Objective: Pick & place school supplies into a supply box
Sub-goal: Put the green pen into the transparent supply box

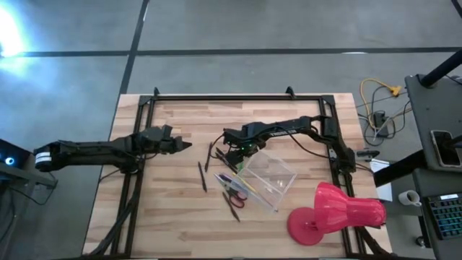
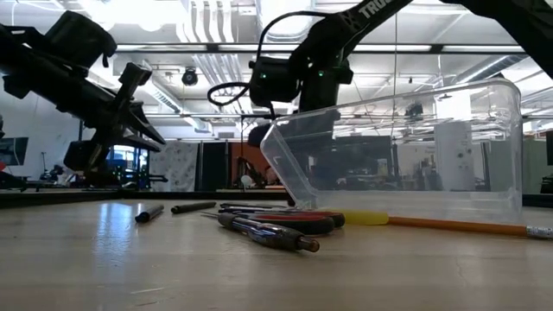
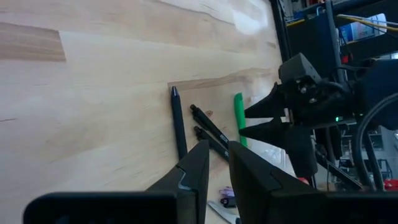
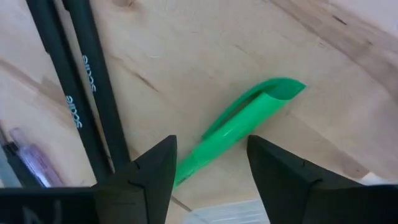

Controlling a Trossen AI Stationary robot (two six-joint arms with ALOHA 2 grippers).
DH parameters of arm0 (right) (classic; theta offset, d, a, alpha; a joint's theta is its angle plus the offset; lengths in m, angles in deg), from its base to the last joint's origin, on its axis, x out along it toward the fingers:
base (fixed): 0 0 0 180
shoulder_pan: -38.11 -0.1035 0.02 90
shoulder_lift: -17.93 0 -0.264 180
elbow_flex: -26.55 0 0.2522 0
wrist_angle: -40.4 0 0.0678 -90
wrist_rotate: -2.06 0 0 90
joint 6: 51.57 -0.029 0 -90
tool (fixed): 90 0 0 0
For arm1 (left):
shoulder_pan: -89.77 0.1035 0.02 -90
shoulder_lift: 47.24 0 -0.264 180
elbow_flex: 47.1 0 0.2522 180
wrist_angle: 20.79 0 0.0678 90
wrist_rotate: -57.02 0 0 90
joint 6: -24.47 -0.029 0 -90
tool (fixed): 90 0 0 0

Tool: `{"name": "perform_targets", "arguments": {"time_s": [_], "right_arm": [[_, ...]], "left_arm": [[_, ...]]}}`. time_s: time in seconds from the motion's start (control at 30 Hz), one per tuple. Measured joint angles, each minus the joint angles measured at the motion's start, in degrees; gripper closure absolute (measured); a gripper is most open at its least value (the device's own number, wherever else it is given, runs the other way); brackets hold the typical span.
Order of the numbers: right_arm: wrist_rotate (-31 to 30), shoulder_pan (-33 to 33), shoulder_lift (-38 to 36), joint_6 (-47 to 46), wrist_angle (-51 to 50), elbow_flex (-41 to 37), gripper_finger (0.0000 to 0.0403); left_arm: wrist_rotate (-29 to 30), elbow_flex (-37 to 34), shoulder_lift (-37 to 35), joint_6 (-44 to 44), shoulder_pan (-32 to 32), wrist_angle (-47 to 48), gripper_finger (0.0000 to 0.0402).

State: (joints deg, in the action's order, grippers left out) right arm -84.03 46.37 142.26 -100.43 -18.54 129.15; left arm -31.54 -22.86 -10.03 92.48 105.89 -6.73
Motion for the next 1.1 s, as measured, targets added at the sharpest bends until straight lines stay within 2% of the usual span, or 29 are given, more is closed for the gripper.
{"name": "perform_targets", "arguments": {"time_s": [0.2,0.3,0.47,0.6,0.7,0.87,0.97,1.1], "right_arm": [[-6.8,-0.2,0.2,5.0,-2.0,-0.1,0.0265],[-8.4,-0.2,0.3,9.3,-2.3,-0.5,0.0306],[-9.1,-0.1,0.3,10.1,-2.3,-0.6,0.0377],[-10.2,0.1,0.0,10.2,-1.3,0.7,0.0379],[-11.2,0.4,-0.8,9.0,3.6,1.5,0.0379],[-11.1,0.9,-7.3,5.7,10.0,2.7,0.0381],[-12.0,1.3,-11.7,5.6,8.5,2.6,0.0382],[-13.3,1.4,-18.5,5.5,-0.2,2.6,0.0383]], "left_arm": [[0.0,0.0,0.0,-0.1,-0.1,0.2,0.0356],[-0.6,0.0,0.0,-0.2,-0.1,0.2,0.0356],[-1.9,0.0,0.0,-0.2,-0.1,0.2,0.0356],[-1.9,0.0,0.0,-0.2,-0.1,0.2,0.0356],[-1.9,0.0,0.0,-0.2,-0.1,0.2,0.0356],[-3.0,0.0,0.0,-1.3,-0.1,0.2,0.0356],[-3.9,0.0,0.0,-1.5,-0.1,0.1,0.0356],[-4.4,0.0,0.0,-1.5,-0.1,-0.1,0.0356]]}}
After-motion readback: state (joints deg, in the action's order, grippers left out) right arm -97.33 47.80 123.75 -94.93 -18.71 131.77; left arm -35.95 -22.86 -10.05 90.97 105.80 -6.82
